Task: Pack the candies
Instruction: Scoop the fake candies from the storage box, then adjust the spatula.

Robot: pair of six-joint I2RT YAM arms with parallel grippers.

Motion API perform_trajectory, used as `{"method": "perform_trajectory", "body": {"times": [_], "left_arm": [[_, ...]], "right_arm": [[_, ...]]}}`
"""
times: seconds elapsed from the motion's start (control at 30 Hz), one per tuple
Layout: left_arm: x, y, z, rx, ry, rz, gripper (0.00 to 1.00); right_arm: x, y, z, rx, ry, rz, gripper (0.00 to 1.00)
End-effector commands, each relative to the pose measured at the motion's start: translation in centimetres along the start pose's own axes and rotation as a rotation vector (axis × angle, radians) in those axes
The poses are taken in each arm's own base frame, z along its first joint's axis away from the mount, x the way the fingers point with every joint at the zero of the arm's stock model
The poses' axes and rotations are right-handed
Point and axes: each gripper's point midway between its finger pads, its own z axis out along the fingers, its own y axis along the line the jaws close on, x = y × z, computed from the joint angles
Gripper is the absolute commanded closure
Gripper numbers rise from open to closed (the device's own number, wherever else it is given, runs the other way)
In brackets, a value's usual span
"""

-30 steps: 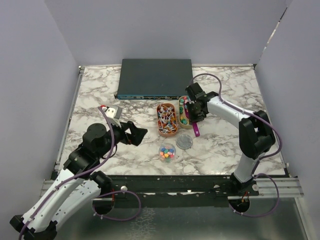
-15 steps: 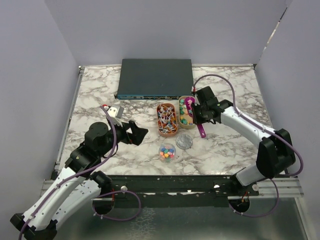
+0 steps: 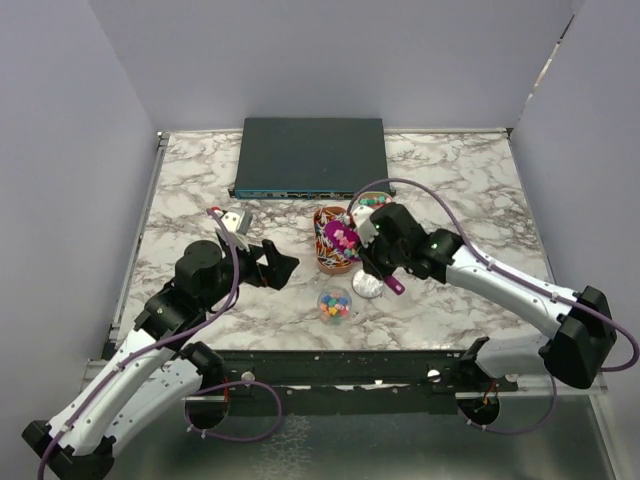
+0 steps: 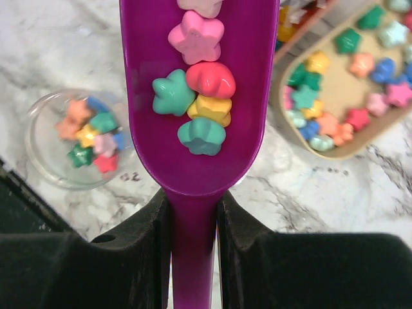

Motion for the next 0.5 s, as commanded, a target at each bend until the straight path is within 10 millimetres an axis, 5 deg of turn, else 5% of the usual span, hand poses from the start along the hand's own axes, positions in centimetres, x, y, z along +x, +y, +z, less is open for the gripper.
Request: {"method": "perform_trajectory", "body": {"times": [0.0,0.47], "left_arm": [[-0.1,-0.8,0.3,0.047,0.004,0.008,0.01],[0.9,-0.8,1.1,0.051,0.055,0.007,0.01]], "right_arm": [[0.6,4.1,-0.8,-0.112,-0.012,-0.23,0.99],[-1.2,8.0,-3.1,-0.223,-0.162,-0.494,0.99]]}}
